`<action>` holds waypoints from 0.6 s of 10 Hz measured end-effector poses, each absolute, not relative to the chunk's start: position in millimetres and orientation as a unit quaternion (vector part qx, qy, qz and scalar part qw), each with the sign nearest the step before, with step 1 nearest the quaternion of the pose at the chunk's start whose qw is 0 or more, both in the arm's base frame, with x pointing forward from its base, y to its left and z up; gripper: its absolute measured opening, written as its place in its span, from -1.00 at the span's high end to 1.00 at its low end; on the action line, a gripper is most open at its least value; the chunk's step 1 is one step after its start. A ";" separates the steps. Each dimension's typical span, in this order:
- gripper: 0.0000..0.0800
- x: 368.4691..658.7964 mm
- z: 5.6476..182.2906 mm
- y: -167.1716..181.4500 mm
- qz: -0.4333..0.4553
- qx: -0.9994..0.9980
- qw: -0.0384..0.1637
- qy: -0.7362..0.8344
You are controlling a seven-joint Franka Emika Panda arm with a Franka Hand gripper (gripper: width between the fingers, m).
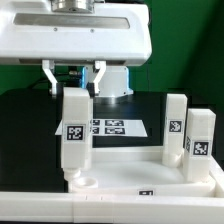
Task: Assemble desk
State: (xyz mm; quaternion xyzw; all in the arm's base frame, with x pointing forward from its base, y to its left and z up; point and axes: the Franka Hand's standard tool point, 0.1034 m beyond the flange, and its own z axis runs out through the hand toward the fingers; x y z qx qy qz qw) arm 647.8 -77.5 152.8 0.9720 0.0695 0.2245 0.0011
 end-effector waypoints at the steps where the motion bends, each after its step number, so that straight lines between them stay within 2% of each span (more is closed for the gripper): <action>1: 0.28 647.4 152.7 -78.7 0.227 0.971 0.005 0.071; 6: 0.28 645.1 146.9 -72.1 0.223 0.973 0.003 0.062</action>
Offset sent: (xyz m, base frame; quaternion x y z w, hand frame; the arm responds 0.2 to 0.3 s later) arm -0.0020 0.0115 -0.0058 -0.0351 0.0059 0.0203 0.9992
